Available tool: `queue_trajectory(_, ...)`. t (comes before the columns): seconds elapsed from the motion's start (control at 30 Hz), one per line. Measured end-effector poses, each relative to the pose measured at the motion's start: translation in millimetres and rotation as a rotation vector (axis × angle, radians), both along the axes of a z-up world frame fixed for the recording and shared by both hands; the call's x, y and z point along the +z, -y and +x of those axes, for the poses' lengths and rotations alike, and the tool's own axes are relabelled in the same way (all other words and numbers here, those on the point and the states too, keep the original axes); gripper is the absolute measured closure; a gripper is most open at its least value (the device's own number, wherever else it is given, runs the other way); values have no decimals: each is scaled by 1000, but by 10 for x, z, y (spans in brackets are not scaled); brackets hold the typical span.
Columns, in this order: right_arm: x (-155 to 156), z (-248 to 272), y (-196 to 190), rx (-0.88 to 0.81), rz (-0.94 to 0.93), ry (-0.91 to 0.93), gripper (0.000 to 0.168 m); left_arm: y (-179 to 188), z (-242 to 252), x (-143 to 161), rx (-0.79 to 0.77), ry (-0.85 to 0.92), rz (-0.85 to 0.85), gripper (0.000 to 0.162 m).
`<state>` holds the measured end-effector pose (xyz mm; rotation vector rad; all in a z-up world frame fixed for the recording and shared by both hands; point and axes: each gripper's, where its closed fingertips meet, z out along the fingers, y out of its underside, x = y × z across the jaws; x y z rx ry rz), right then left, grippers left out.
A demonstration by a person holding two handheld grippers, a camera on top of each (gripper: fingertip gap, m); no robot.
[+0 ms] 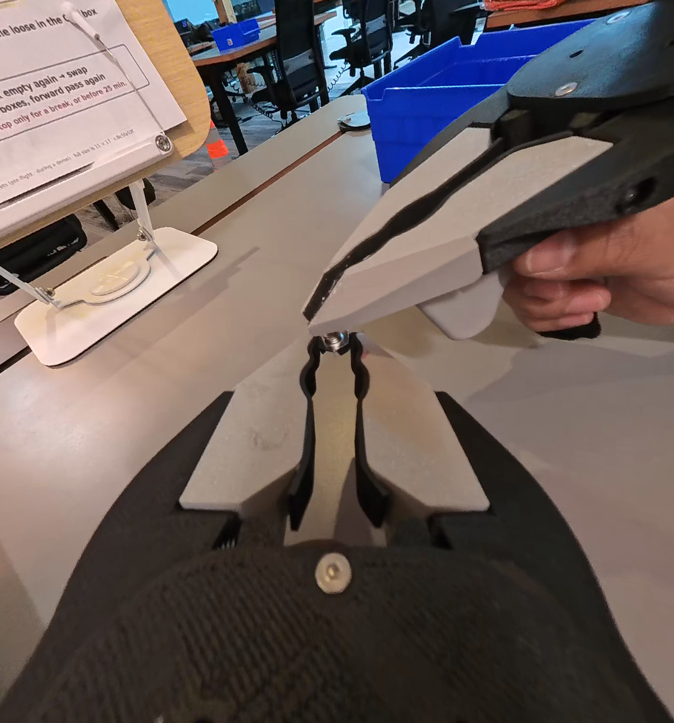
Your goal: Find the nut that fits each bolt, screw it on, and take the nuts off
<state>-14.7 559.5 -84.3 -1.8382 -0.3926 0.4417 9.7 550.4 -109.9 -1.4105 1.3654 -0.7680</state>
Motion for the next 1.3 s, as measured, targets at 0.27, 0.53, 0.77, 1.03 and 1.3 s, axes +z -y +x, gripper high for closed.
queue_trajectory(0.27,-11,-1,1,6,-5,-4,164,28,-9,-11,-32,7,-79,150)
queue_trajectory(0.53,-7,6,11,13,-9,-13,164,42,-16,-9,-41,1,-71,150)
queue_trajectory(0.77,97,226,20,-18,21,-28,159,-5,-84,-25,-96,7,-92,150)
queue_trajectory(1.03,-434,407,229,168,-164,183,157,-37,-161,-154,-202,-15,-190,150)
queue_trajectory(1.3,-791,321,314,255,-197,356,149,-109,-205,-96,-203,30,-227,150)
